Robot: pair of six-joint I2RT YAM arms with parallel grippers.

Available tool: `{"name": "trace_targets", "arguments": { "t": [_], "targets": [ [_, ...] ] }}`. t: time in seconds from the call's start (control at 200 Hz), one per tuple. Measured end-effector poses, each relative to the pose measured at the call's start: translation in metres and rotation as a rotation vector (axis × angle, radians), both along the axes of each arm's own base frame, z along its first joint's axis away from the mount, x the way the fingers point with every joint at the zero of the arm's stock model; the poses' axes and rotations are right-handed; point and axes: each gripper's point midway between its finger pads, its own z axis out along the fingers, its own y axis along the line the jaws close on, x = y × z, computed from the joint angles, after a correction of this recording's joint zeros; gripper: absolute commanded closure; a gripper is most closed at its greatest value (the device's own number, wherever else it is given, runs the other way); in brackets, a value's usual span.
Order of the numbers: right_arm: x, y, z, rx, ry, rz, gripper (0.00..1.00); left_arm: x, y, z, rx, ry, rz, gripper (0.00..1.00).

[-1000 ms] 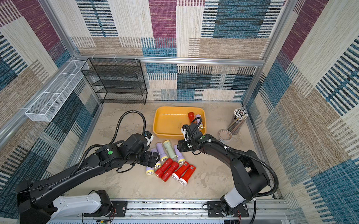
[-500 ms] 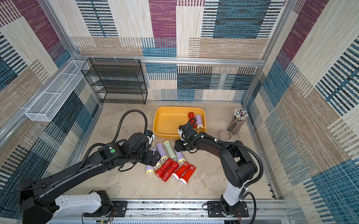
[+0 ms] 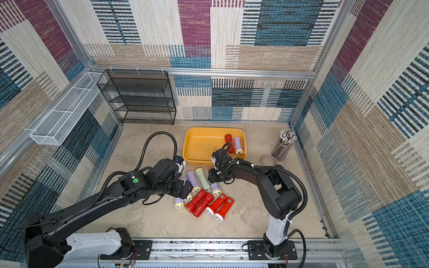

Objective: Put the flashlights into the storage boxes
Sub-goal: Pick up the flashlight from the center of the board.

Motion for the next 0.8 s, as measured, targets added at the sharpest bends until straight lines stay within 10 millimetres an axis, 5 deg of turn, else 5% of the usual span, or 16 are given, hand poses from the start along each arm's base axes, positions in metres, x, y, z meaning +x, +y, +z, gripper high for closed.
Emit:
{"name": "trace_targets", "arguments": {
  "t": [0.356, 0.801],
  "targets": [
    [0.003, -0.007, 0.008, -0.048, -0.012, -0.019, 0.57, -0.001, 0.003, 0.002, -0.009, -0.016, 0.004, 0.05],
    [0.02, 0.001, 0.096, 0.018, -0.155, -0.032, 0.57, 0.0, 0.005, 0.004, -0.004, -0.032, 0.003, 0.05]
  ]
}}
